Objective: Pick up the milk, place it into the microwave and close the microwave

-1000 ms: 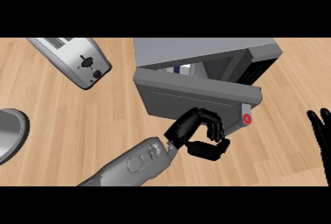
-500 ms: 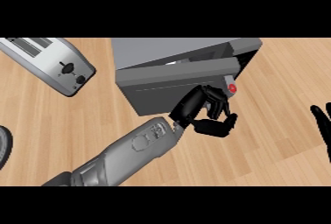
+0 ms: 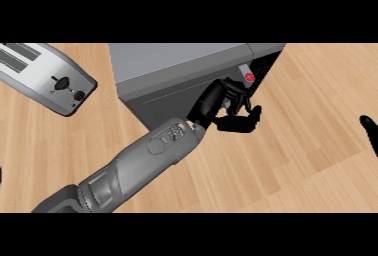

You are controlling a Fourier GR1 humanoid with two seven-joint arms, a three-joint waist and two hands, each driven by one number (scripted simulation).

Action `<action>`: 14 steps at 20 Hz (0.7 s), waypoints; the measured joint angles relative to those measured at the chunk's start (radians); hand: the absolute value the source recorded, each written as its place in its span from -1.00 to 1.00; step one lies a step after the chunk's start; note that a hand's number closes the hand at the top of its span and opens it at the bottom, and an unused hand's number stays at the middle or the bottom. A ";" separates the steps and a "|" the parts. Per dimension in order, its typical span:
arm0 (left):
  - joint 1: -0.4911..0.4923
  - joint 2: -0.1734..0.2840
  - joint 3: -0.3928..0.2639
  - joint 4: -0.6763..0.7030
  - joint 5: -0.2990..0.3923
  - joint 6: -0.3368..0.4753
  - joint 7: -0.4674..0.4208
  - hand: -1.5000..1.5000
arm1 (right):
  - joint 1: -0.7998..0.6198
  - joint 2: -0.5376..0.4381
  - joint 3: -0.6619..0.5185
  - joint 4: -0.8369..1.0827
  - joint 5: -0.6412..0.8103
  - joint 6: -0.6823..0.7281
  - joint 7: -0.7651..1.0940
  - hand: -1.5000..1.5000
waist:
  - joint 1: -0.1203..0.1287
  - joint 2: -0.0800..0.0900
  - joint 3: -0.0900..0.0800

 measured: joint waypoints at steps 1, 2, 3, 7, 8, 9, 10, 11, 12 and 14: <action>0.000 0.002 0.000 0.000 0.009 0.007 -0.001 1.00 | -0.002 -0.007 -0.004 -0.002 -0.005 0.003 0.005 -1.00 | -0.006 0.000 0.000; 0.001 0.005 -0.001 -0.002 0.016 0.015 -0.003 1.00 | -0.006 -0.012 -0.006 -0.005 -0.009 0.006 0.009 -1.00 | -0.012 0.000 0.000; 0.003 0.007 -0.002 -0.003 0.023 0.023 -0.005 1.00 | -0.008 -0.018 -0.009 -0.008 -0.015 0.008 0.015 -1.00 | -0.017 -0.001 0.000; 0.006 0.016 -0.010 -0.010 0.042 0.053 -0.018 1.00 | -0.025 -0.039 -0.024 -0.011 -0.034 0.012 0.033 -1.00 | -0.029 0.000 0.000; 0.007 0.018 -0.012 -0.012 0.047 0.060 -0.021 1.00 | -0.029 -0.042 -0.026 -0.012 -0.039 0.013 0.037 -1.00 | -0.032 0.000 0.000; 0.008 0.020 -0.014 -0.013 0.052 0.068 -0.023 1.00 | -0.032 -0.047 -0.030 -0.011 -0.044 0.015 0.041 -1.00 | -0.035 0.000 0.000; 0.008 0.021 -0.016 -0.013 0.055 0.075 -0.026 1.00 | -0.035 -0.053 -0.035 -0.011 -0.048 0.016 0.046 -1.00 | -0.037 0.000 0.000; 0.009 0.023 -0.018 -0.014 0.059 0.082 -0.030 1.00 | -0.039 -0.058 -0.041 -0.011 -0.053 0.016 0.049 -1.00 | -0.039 0.000 0.000; 0.010 0.025 -0.020 -0.017 0.063 0.090 -0.033 1.00 | -0.043 -0.062 -0.045 -0.010 -0.056 0.016 0.052 -1.00 | -0.042 0.000 0.000; 0.011 0.027 -0.023 -0.019 0.069 0.103 -0.039 1.00 | -0.051 -0.074 -0.057 -0.008 -0.064 0.016 0.060 -1.00 | -0.046 0.000 0.000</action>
